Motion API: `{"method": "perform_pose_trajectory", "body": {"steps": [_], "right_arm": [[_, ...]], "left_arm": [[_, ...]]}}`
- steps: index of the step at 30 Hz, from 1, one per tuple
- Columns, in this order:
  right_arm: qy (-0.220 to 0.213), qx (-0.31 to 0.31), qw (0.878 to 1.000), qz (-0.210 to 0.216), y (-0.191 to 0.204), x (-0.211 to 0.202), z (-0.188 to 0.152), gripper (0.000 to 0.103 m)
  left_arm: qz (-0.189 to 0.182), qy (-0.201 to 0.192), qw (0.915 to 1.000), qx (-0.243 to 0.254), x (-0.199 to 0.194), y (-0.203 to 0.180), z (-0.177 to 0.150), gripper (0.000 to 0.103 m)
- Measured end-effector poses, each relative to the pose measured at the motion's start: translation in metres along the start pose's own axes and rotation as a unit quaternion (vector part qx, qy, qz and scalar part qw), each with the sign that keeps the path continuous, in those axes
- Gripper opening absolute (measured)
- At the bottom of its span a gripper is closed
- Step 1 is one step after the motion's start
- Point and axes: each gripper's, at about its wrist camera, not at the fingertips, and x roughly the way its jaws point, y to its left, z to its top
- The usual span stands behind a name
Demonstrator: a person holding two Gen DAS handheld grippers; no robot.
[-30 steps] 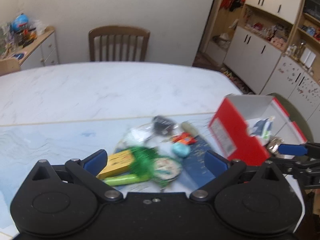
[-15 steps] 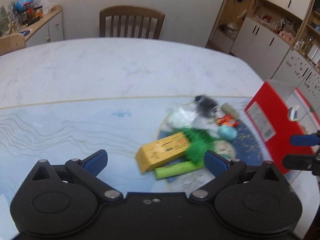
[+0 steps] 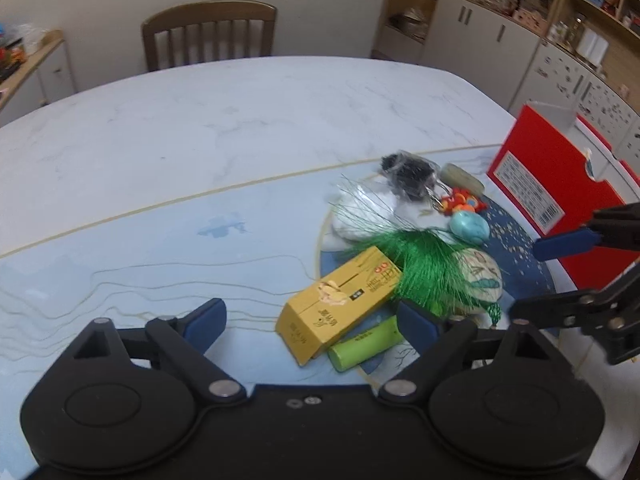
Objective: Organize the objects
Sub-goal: 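Grasp the yellow box with the left tool while the right tool grasps the green tassel pouch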
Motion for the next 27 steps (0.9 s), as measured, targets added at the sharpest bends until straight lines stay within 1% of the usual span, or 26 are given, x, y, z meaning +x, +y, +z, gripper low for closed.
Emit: {"method": "perform_pose_trajectory", "body": {"steps": [3, 7, 9, 11, 12, 14, 17, 22, 24, 26, 27], "right_arm": [[0.006, -0.003, 1.000, 0.000, 0.002, 0.009, 0.002, 0.084], [0.011, 0.006, 1.000, 0.007, -0.002, 0.018, 0.005, 0.084], [0.011, 0.006, 1.000, 0.008, -0.003, 0.022, 0.007, 0.084], [0.015, 0.007, 1.000, 0.004, -0.005, 0.026, 0.008, 0.084], [0.016, 0.008, 1.000, 0.004, -0.006, 0.028, 0.009, 0.084], [0.018, 0.012, 1.000, 0.006, -0.008, 0.031, 0.009, 0.084], [0.020, 0.008, 1.000, 0.008, -0.006, 0.034, 0.010, 0.084], [0.023, 0.004, 1.000, 0.015, -0.003, 0.035, 0.010, 0.077], [0.024, 0.005, 1.000, 0.014, -0.003, 0.035, 0.010, 0.070], [0.023, 0.009, 1.000, 0.015, -0.004, 0.034, 0.009, 0.069], [0.021, 0.011, 1.000, 0.016, -0.004, 0.033, 0.009, 0.067]], "left_arm": [[-0.009, 0.003, 0.9999, 0.005, 0.006, 0.001, 0.001, 0.086], [-0.028, 0.011, 0.9995, 0.010, 0.013, 0.003, 0.003, 0.077], [-0.037, 0.012, 0.9992, 0.011, 0.016, 0.002, 0.004, 0.075], [-0.044, 0.014, 0.9989, 0.007, 0.018, 0.003, 0.006, 0.070], [-0.046, 0.014, 0.9988, 0.007, 0.019, 0.003, 0.006, 0.069], [-0.050, 0.013, 0.9986, 0.010, 0.020, 0.002, 0.007, 0.063], [-0.056, 0.012, 0.9983, 0.008, 0.020, 0.002, 0.007, 0.058], [-0.066, 0.012, 0.9977, -0.002, 0.018, 0.003, 0.006, 0.047], [-0.066, 0.012, 0.9977, -0.003, 0.018, 0.003, 0.005, 0.045], [-0.070, 0.012, 0.9975, -0.005, 0.017, 0.002, 0.005, 0.037], [-0.073, 0.011, 0.9973, -0.007, 0.016, 0.002, 0.004, 0.035]]}}
